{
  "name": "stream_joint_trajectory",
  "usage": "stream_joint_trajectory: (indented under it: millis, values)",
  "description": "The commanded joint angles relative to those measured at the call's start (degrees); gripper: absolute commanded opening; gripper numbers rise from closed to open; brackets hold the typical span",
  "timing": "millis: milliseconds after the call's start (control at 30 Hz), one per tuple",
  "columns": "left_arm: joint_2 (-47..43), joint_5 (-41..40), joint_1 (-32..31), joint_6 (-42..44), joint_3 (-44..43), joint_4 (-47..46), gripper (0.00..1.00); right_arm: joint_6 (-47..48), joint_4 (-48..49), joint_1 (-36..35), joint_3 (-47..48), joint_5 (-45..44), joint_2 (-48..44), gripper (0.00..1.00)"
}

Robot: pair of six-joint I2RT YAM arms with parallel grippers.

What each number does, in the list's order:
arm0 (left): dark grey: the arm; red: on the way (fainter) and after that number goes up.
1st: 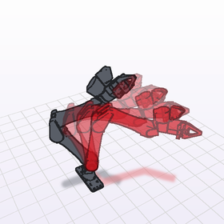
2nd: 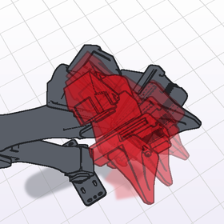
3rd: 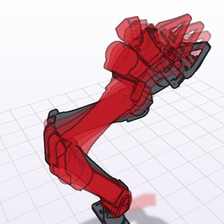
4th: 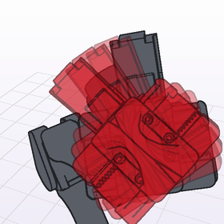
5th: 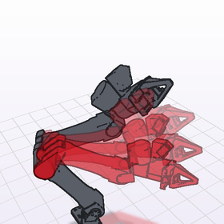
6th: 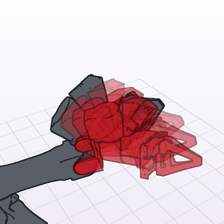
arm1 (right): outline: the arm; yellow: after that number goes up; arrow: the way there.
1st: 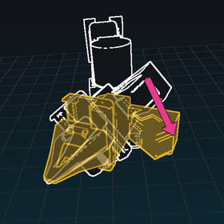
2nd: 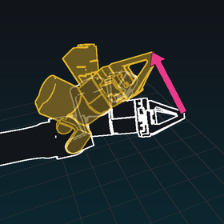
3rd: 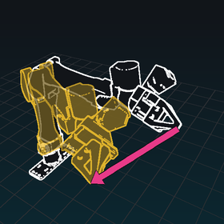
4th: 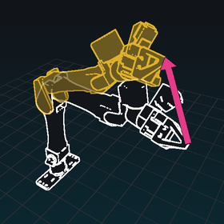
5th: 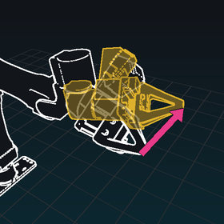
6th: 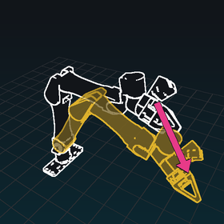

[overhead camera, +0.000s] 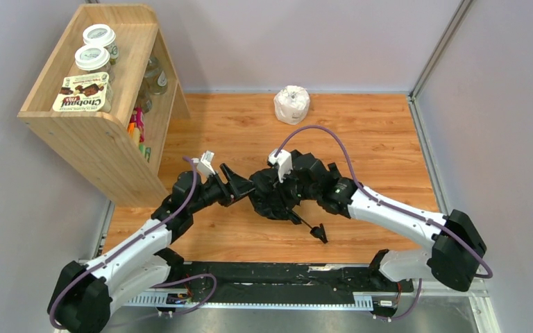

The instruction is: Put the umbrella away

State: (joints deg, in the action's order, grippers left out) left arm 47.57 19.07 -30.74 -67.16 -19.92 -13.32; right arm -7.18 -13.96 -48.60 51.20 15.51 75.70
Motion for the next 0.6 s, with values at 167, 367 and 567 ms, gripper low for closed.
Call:
stream_joint_trajectory:
  millis: [167,367,567]
  values:
    - [5.96,7.73,0.07,5.98,-7.51,-12.84,0.80,5.78,1.74,-6.33,3.99,-8.65,-1.35,0.00]
    - [-1.15,4.76,0.07,3.80,-3.29,-9.35,0.78,4.63,2.00,-6.24,3.91,-12.43,-2.93,0.00]
    - [-6.52,-2.71,0.07,-2.19,0.33,-11.47,0.78,4.45,0.16,-6.33,5.49,-11.99,-2.84,0.00]
